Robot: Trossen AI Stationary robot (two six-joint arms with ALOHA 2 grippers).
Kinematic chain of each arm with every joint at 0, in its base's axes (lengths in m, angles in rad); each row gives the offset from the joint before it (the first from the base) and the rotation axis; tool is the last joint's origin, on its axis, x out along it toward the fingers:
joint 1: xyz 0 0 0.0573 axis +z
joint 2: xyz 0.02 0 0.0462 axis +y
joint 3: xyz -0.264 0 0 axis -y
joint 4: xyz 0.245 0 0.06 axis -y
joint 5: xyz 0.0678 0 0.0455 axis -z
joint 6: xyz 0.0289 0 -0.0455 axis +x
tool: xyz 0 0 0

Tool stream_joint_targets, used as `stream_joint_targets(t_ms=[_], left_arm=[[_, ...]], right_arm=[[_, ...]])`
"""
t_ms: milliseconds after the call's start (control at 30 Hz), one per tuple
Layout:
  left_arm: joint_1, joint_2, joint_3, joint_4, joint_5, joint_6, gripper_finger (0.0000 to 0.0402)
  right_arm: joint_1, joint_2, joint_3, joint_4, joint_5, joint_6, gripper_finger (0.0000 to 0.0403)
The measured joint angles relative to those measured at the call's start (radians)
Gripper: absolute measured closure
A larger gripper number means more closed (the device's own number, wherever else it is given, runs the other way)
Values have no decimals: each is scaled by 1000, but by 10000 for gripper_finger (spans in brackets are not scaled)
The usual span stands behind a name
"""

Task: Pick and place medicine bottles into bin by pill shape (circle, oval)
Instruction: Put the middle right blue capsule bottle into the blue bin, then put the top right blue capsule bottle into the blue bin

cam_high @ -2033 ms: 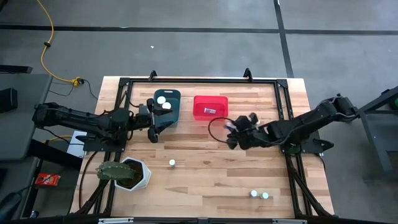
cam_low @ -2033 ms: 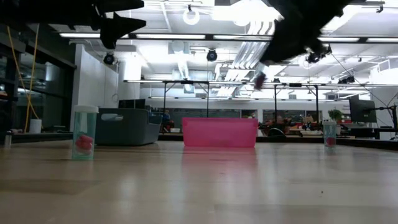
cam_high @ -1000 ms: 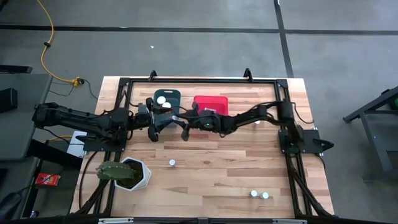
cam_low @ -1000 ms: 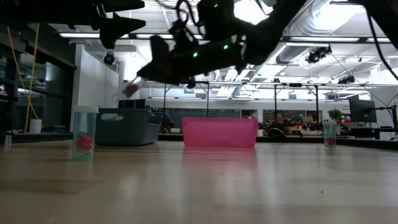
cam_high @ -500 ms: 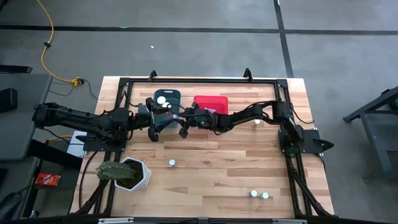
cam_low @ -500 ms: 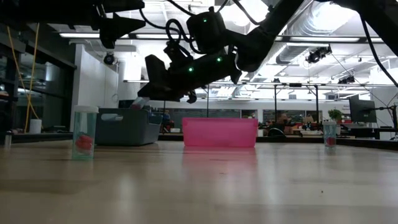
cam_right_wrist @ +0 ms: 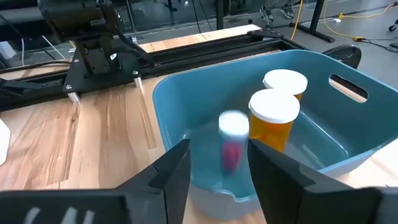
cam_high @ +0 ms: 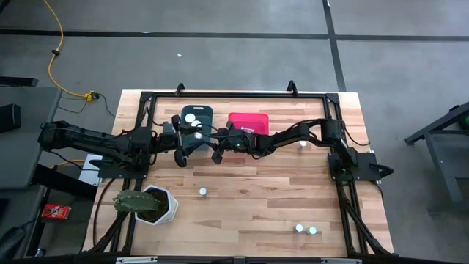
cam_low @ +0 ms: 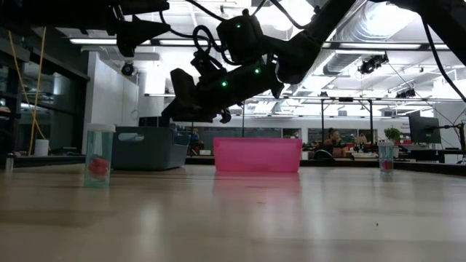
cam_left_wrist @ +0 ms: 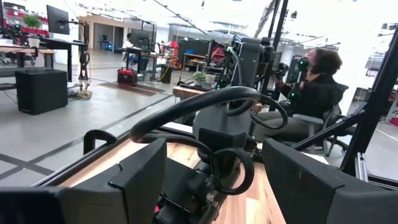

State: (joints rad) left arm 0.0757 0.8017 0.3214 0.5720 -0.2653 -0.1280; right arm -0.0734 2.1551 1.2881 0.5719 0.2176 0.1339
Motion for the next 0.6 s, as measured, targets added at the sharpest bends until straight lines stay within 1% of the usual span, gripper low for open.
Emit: stream_joint_targets(t_ms=[67,133,233,300,367,467,600], left_arm=[[0,0,0,0,0,0,149],[0,0,0,0,0,0,149],[0,0,0,-9,0,0,149],[0,0,0,-22,0,6,149],[0,0,0,-36,0,11,149],[0,0,0,-45,0,9,149],[0,0,0,-49,0,8,149]], right_arm=[[0,-2,0,-2,0,-3,244],[0,-16,0,-39,1,-24,238],[0,-67,0,-153,4,-94,234],[0,-105,-2,-241,27,-132,234],[8,-144,-39,-282,57,-153,233],[27,-224,-169,-237,101,-152,233],[69,-383,-423,-37,156,-116,233]])
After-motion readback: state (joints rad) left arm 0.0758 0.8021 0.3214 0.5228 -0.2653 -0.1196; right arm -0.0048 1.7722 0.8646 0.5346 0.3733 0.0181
